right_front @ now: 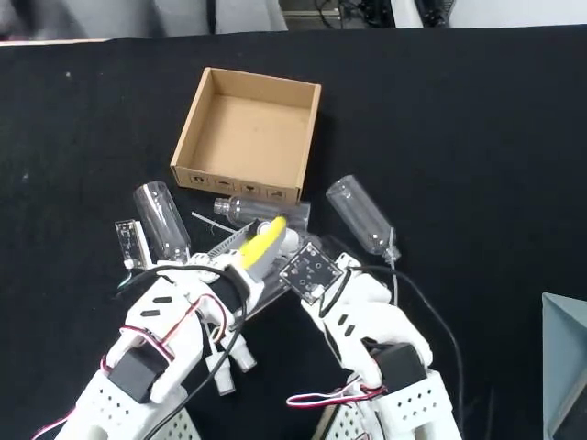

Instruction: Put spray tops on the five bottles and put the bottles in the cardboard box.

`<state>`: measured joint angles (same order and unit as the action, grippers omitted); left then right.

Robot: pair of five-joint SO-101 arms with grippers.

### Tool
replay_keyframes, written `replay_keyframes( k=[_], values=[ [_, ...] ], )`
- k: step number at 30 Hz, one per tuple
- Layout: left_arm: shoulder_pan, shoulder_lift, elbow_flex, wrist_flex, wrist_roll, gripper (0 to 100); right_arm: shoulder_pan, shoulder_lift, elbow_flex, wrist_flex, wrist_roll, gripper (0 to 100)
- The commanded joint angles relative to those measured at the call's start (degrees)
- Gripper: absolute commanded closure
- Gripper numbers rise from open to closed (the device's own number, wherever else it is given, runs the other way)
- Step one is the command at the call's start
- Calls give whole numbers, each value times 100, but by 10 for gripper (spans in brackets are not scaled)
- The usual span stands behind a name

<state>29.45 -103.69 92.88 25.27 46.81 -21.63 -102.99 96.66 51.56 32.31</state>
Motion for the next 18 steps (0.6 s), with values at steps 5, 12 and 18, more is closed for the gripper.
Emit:
replay_keyframes(
  k=[5,12,18],
  values=[
    [-84,-70,-277,-97,-79,811,-114,-593,-22,-44,18,970],
    [-585,-70,-470,-97,-79,812,-97,-593,-22,-97,-527,970],
    [-1024,-70,-1015,765,-88,810,229,-585,-31,-255,-879,970]
  ],
)
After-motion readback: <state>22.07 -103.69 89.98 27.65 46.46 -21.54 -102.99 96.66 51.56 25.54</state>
